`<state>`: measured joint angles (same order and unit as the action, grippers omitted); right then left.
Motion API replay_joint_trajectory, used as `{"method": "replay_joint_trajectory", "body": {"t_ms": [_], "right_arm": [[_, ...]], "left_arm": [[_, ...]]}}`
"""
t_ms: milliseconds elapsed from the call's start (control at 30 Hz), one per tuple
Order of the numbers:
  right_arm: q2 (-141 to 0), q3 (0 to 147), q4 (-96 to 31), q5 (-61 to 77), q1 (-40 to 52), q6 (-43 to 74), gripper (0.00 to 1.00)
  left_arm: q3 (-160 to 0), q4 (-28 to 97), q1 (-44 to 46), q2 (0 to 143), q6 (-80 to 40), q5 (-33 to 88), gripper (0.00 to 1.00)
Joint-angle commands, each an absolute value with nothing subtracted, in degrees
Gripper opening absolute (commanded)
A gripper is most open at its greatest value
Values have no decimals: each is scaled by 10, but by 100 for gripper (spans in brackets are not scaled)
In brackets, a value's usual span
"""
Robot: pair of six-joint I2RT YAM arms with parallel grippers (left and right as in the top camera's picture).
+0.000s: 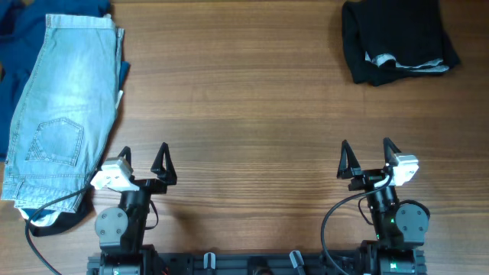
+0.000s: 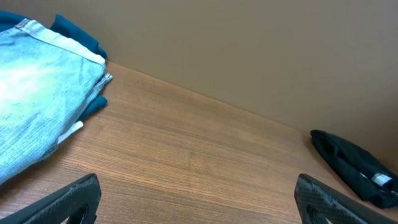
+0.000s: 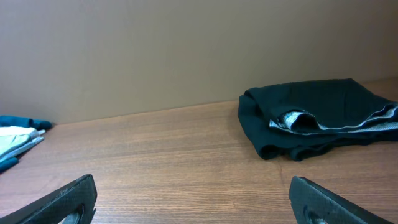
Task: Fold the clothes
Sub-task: 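Move both grippers toward the light-blue denim shorts on the left, then grasp the denim shorts with the left gripper and lift them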
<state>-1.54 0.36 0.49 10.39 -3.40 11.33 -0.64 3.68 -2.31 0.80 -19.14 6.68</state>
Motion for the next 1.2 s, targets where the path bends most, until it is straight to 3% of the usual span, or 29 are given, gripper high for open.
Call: {"method": "replay_joint_trajectory", "body": {"t_ms": [0,400,500,800,900,1167], "right_arm": [[-14,3,10,99,-32,122,100],[-14,14,38,141,-32,119,100],[-39,42,38,151,-32,74,100],[-333,243,41,236,-32,43,100],[-460,362,-18,280,-32,45,100],[-792,669,-370,279,-32,13,100]], "left_arm": [[-3,39,-20,3,-184,63,100],[-6,39,-20,3,-184,63,100],[-32,40,-20,12,-184,63,100],[-220,110,-20,235,-184,63,100],[-338,197,-20,344,-182,63,100],[-668,465,-20,653,-136,64,100]]}}
